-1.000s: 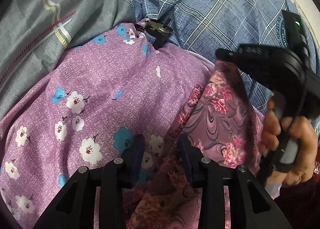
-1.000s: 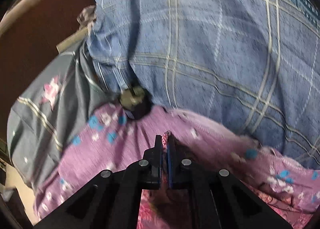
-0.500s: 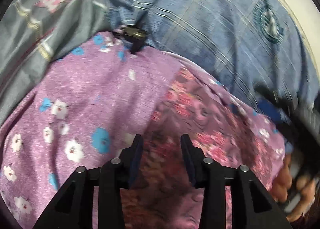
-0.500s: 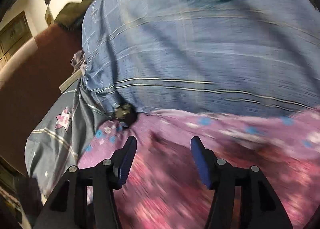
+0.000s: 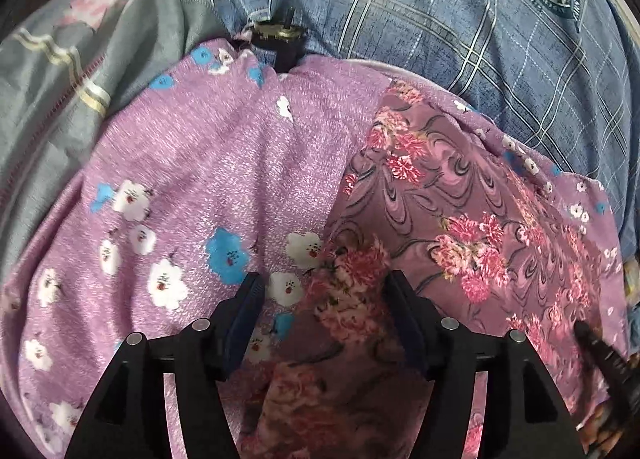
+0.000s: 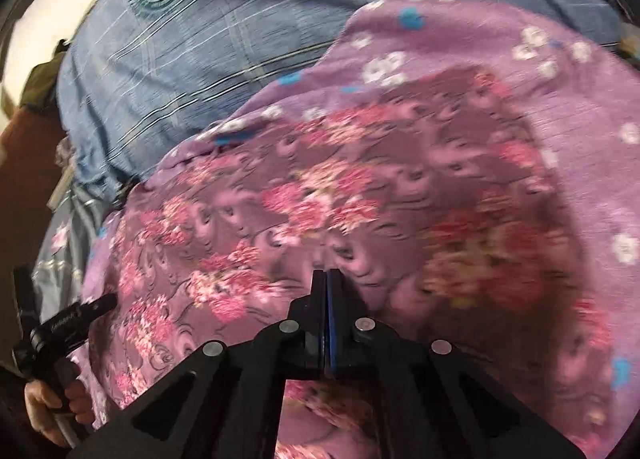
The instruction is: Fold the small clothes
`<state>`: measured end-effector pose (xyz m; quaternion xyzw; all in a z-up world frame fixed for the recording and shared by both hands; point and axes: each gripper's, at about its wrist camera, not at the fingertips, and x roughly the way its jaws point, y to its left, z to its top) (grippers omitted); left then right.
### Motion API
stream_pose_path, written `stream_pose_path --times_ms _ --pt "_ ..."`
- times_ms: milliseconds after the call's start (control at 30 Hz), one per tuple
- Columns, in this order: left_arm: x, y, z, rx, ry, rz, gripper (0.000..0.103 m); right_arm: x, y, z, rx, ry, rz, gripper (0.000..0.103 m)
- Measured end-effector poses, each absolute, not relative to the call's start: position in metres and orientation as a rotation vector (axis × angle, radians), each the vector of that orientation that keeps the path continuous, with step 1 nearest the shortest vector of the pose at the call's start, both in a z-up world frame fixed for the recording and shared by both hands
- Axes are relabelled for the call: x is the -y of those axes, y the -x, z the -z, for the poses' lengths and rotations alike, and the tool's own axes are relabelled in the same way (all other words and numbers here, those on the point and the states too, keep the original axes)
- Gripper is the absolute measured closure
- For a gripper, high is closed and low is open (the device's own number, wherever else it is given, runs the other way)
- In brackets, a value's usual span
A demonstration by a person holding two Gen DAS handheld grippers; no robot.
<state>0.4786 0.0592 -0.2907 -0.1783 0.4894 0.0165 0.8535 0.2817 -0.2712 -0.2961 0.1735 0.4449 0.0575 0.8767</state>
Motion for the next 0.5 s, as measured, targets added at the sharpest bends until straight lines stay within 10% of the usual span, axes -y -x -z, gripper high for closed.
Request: stream_pose_path --times_ms 500 --pt "0.016 -0.468 0.277 -0.961 0.079 0.006 0.039 0.143 -0.383 0.317 -1.004 -0.325 -0.340 0.094"
